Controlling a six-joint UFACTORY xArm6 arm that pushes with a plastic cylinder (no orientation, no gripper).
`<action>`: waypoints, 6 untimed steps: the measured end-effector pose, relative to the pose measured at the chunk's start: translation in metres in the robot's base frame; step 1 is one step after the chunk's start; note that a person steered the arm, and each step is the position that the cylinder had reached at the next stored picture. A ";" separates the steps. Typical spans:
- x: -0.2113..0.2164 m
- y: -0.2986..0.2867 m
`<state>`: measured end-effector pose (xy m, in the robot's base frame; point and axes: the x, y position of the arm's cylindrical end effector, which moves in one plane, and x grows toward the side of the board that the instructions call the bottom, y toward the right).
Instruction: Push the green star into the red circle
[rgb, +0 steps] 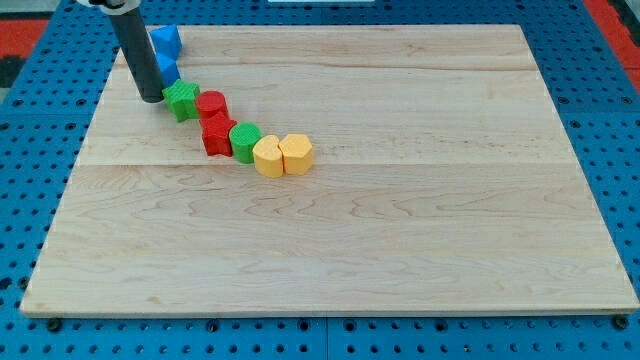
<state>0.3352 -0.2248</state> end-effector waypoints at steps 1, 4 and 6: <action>0.017 -0.021; 0.054 0.037; 0.104 0.106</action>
